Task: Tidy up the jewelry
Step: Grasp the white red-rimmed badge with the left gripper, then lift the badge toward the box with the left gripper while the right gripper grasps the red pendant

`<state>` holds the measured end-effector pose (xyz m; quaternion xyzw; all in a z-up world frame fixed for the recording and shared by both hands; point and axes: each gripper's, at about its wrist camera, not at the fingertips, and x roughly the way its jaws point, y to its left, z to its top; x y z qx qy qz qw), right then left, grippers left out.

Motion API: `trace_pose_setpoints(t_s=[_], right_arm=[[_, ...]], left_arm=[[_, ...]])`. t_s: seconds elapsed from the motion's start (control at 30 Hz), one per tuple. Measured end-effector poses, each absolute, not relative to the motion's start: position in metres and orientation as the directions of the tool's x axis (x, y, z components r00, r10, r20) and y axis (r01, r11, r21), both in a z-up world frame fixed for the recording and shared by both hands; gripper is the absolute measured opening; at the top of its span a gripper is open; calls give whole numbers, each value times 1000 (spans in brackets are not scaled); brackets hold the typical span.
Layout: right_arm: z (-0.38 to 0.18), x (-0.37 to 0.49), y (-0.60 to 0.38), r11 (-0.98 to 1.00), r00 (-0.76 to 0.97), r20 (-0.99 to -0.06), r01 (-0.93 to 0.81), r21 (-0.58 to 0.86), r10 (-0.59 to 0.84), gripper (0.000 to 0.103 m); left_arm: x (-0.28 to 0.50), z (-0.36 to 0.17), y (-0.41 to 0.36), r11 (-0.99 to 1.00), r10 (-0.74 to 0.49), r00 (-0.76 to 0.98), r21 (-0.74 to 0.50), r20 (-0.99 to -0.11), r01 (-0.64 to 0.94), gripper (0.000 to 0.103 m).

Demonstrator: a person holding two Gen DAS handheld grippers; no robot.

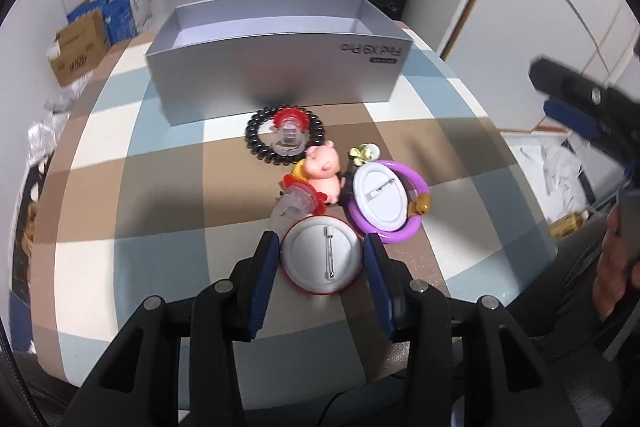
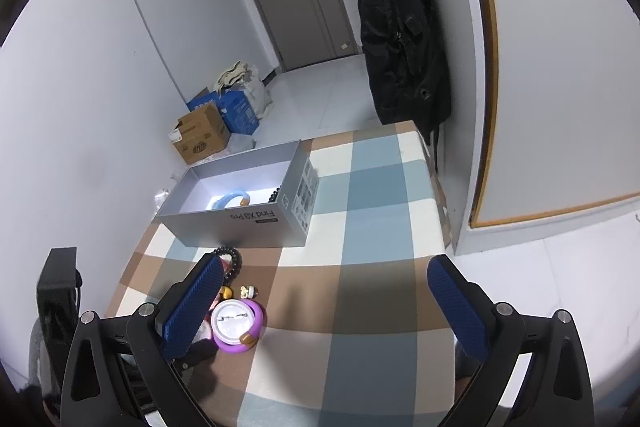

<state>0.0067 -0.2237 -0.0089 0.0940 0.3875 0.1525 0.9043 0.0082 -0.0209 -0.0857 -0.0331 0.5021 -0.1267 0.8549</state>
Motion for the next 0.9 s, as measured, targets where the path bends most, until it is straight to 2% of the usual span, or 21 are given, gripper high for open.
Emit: trace_pose_setpoints(t_s=[0.17, 0.57, 0.9], right_arm=[[-12, 8, -223, 934, 640, -681, -206, 294, 355, 102], [-27, 4, -194, 900, 542, -721, -312, 305, 433, 86], [-40, -3, -148, 841, 438, -751, -460, 286, 494, 69]], left_arm=[[10, -77, -13, 956, -292, 476, -245, -829, 159, 37], [18, -58, 12, 909, -400, 529, -396, -749, 127, 37], [30, -48, 52, 879, -404, 593, -476, -697, 39, 37]])
